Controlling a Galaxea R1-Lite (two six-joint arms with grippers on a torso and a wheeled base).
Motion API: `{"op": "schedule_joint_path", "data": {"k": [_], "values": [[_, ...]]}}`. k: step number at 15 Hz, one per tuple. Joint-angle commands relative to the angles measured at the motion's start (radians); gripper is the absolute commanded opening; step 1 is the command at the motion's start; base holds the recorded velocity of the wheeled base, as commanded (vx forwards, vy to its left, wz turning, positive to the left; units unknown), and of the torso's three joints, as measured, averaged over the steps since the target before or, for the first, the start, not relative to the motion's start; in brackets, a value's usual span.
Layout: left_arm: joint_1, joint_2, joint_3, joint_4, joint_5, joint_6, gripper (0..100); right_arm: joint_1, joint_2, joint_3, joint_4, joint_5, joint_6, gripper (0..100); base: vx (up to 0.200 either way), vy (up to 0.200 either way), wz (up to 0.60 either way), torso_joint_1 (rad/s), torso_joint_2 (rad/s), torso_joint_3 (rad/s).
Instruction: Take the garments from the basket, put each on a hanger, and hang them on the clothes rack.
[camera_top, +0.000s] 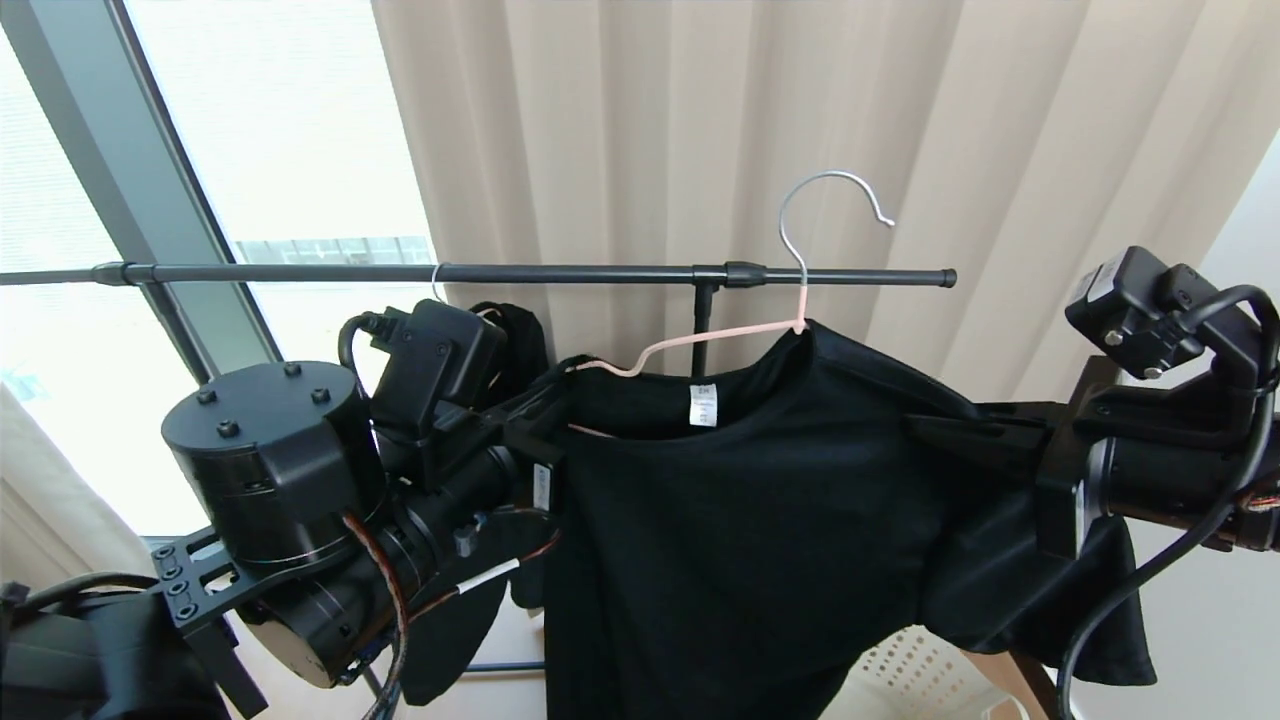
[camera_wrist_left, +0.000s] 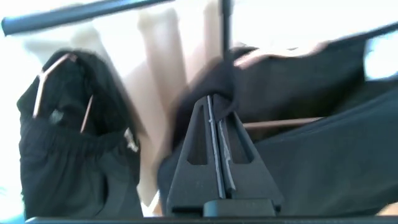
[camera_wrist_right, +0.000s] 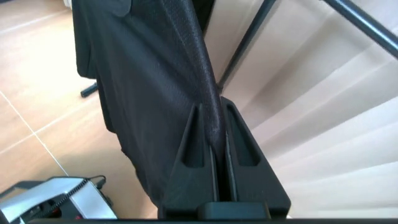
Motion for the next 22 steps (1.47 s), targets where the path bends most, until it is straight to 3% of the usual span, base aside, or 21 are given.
{"op": "schedule_joint_path", "data": {"k": [1,7,10,11,13,16,18,22], "values": [[-0.022,-0.005,-0.029,0.031,0.000,0.002,0,0.034,0.023,0.048,-0.041,0.001,0.033,0,0.000,0.000,0.00,0.000,0.00,0.000],[-0.062,-0.011,-0.075,0.080,0.000,0.041,0,0.081,0.040,0.216,-0.240,0.008,0.079,0,0.000,0.000,0.00,0.000,0.00,0.000],[-0.022,-0.051,-0.054,0.086,0.000,0.042,0,0.054,0.023,0.239,-0.252,0.014,0.079,0,0.000,0.000,0.00,0.000,0.00,0.000],[0.036,-0.092,-0.023,0.117,-0.008,0.044,0,0.051,-0.018,0.249,-0.245,0.033,0.081,0,0.000,0.000,0.00,0.000,0.00,0.000],[0.120,-0.114,-0.005,0.154,-0.072,0.044,0,0.051,-0.057,0.257,-0.240,0.034,0.096,0,0.000,0.000,0.00,0.000,0.00,0.000],[0.163,-0.112,-0.017,0.189,-0.141,0.050,0,0.051,-0.098,0.251,-0.240,0.034,0.104,0,0.000,0.000,0.00,0.000,0.00,0.000],[0.159,-0.104,-0.055,0.191,-0.144,0.054,0,0.054,-0.103,0.252,-0.238,0.034,0.110,0,0.000,0.000,0.00,0.000,0.00,0.000],[0.042,-0.092,-0.104,0.195,-0.141,0.054,0,0.087,-0.026,0.246,-0.258,0.025,0.164,0,0.000,0.000,0.00,0.000,0.00,0.000]]}}
